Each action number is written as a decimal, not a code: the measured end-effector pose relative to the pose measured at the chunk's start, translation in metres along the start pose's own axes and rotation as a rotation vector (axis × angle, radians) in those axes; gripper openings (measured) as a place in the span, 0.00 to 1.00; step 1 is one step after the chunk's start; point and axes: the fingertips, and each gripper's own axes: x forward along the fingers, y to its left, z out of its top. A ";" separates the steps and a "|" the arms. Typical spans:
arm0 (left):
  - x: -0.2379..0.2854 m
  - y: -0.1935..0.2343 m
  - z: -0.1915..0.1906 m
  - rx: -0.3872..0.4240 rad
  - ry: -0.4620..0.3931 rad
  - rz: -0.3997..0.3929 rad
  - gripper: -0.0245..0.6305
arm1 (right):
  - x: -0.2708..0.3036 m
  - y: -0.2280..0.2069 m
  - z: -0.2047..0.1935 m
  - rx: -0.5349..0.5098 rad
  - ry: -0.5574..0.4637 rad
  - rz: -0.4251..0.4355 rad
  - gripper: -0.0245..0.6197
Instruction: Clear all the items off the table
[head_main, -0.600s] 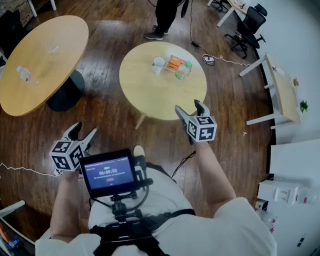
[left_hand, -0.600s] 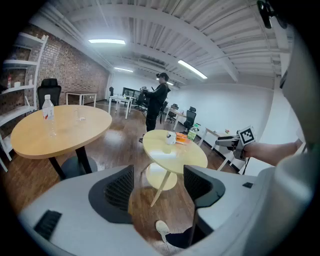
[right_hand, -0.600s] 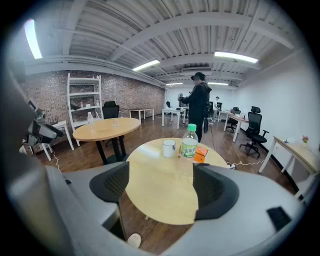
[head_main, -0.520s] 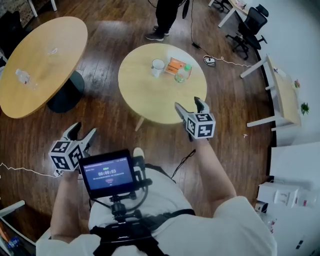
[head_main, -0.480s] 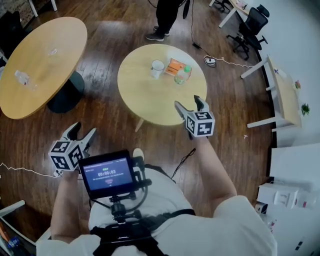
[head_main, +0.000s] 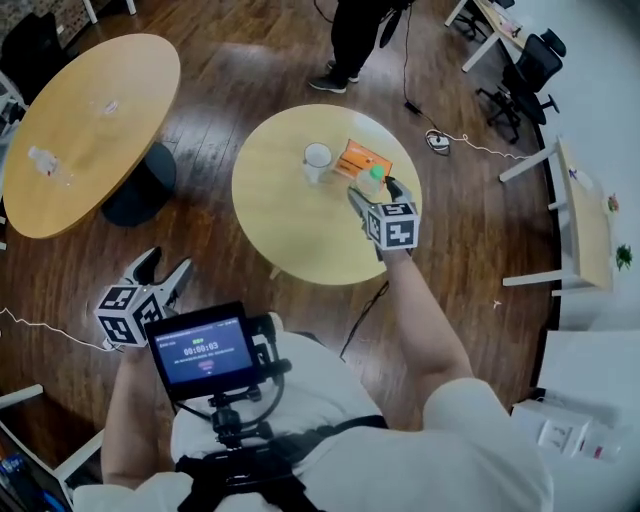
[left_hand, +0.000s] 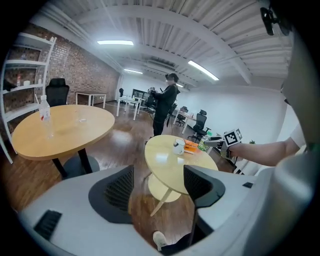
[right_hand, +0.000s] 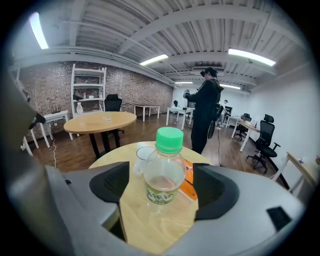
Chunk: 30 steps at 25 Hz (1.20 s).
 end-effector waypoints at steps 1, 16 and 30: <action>0.000 0.000 0.002 -0.001 -0.003 0.008 0.52 | 0.008 -0.002 -0.001 -0.001 0.006 0.005 0.67; -0.012 0.008 0.012 -0.010 0.007 0.077 0.52 | -0.004 0.003 -0.001 -0.021 0.013 0.057 0.52; -0.035 0.112 0.036 -0.044 -0.014 0.057 0.52 | -0.025 0.147 0.149 -0.146 0.018 0.248 0.51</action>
